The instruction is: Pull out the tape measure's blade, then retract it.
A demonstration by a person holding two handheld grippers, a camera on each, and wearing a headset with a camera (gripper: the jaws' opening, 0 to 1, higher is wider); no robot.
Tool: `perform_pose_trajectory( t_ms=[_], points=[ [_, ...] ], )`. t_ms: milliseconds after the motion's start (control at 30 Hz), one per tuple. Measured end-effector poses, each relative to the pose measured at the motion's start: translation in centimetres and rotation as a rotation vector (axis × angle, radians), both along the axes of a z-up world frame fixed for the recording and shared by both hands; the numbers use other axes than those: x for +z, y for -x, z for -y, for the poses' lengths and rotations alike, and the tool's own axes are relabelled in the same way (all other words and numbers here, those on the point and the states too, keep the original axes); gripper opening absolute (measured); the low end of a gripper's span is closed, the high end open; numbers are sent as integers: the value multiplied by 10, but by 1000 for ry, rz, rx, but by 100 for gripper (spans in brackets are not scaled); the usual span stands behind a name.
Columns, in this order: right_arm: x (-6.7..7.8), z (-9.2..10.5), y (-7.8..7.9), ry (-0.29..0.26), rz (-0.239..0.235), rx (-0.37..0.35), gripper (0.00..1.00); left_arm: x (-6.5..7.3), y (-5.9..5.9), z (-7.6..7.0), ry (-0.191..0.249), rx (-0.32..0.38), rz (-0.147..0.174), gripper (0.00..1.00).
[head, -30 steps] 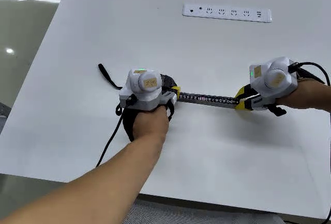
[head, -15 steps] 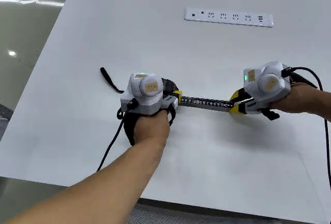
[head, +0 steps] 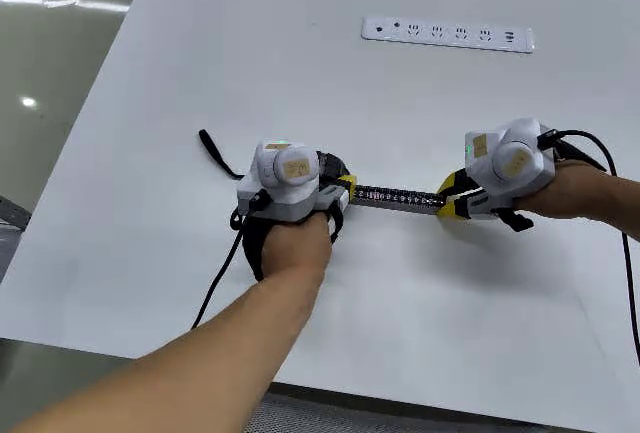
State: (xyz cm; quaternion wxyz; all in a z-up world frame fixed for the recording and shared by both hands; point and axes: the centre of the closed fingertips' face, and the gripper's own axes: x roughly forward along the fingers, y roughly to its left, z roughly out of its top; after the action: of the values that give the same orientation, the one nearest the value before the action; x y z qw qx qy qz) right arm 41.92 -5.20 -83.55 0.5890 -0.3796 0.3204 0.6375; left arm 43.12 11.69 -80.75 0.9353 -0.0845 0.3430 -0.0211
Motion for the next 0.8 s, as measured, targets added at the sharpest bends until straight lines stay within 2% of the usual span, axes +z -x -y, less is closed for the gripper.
perform_pose_trajectory(
  t_ms=[800],
  points=[
    [0,-17,-4,-11,-4,15,11,2,0,0,8,4,-1,58]
  ],
)
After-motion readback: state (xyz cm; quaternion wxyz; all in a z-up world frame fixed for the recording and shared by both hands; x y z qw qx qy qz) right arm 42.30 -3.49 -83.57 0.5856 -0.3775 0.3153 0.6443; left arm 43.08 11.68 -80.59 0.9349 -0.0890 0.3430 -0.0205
